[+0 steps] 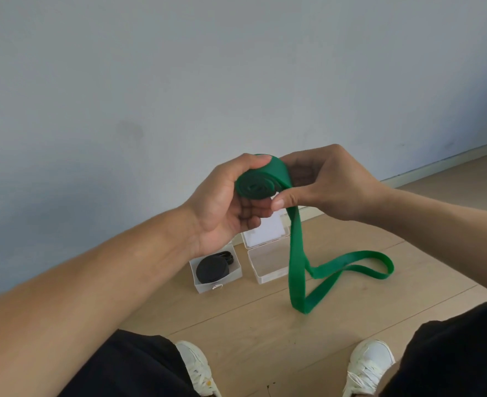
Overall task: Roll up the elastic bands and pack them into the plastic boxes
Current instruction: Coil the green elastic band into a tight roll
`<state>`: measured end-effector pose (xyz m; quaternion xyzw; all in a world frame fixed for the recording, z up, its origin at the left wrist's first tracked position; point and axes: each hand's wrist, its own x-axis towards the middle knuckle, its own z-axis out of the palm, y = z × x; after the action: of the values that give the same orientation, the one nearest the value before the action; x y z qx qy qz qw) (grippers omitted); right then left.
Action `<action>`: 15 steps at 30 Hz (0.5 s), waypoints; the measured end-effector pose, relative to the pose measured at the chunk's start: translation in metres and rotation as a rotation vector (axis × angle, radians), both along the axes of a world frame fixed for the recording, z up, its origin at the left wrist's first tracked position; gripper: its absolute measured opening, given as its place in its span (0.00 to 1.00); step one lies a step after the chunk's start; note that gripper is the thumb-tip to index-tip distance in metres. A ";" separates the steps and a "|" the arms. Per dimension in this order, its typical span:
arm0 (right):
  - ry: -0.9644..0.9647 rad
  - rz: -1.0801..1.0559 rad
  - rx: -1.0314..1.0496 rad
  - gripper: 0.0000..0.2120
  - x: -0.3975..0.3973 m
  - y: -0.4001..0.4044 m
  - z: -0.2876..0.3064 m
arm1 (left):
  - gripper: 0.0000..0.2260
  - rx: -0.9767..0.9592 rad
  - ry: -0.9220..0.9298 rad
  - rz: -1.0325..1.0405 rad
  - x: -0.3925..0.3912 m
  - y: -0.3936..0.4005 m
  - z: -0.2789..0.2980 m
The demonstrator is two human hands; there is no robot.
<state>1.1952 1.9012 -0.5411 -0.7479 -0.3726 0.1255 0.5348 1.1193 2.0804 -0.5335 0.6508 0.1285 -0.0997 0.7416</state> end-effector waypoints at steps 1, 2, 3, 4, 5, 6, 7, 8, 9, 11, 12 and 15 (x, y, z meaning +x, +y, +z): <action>0.000 -0.011 -0.024 0.25 0.001 0.001 0.001 | 0.15 0.012 0.011 0.012 0.000 0.000 0.000; -0.008 -0.027 -0.063 0.25 0.002 0.001 0.002 | 0.15 0.029 0.023 0.029 0.001 0.000 -0.001; -0.018 -0.045 -0.116 0.24 0.004 0.001 0.003 | 0.15 0.050 0.035 0.051 0.002 0.000 -0.001; -0.018 -0.055 -0.169 0.23 0.005 0.001 0.005 | 0.14 0.072 0.045 0.073 0.002 0.000 -0.003; -0.005 -0.054 -0.209 0.22 0.007 0.001 0.005 | 0.14 0.095 0.050 0.092 0.003 0.000 -0.004; 0.018 -0.048 -0.230 0.21 0.007 0.000 0.006 | 0.13 0.119 0.050 0.106 0.003 0.000 -0.005; 0.042 -0.052 -0.240 0.20 0.007 -0.001 0.006 | 0.14 0.149 0.048 0.118 0.004 -0.001 -0.007; 0.045 -0.071 -0.247 0.20 0.007 -0.001 0.006 | 0.14 0.183 0.043 0.135 0.005 -0.001 -0.007; 0.018 -0.108 -0.254 0.20 0.006 0.000 0.005 | 0.14 0.218 0.032 0.158 0.005 -0.002 -0.008; -0.067 -0.201 -0.268 0.24 0.007 0.003 0.002 | 0.14 0.299 -0.016 0.218 0.006 -0.004 -0.006; -0.089 -0.234 -0.264 0.24 0.006 0.004 0.001 | 0.13 0.339 -0.047 0.245 0.006 -0.004 -0.005; -0.089 -0.268 -0.243 0.18 0.006 0.007 -0.004 | 0.14 0.411 -0.107 0.293 0.007 -0.009 0.001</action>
<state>1.2008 1.9085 -0.5446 -0.8548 -0.2750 0.0640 0.4355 1.1260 2.0716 -0.5329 0.7666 0.1997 0.0714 0.6060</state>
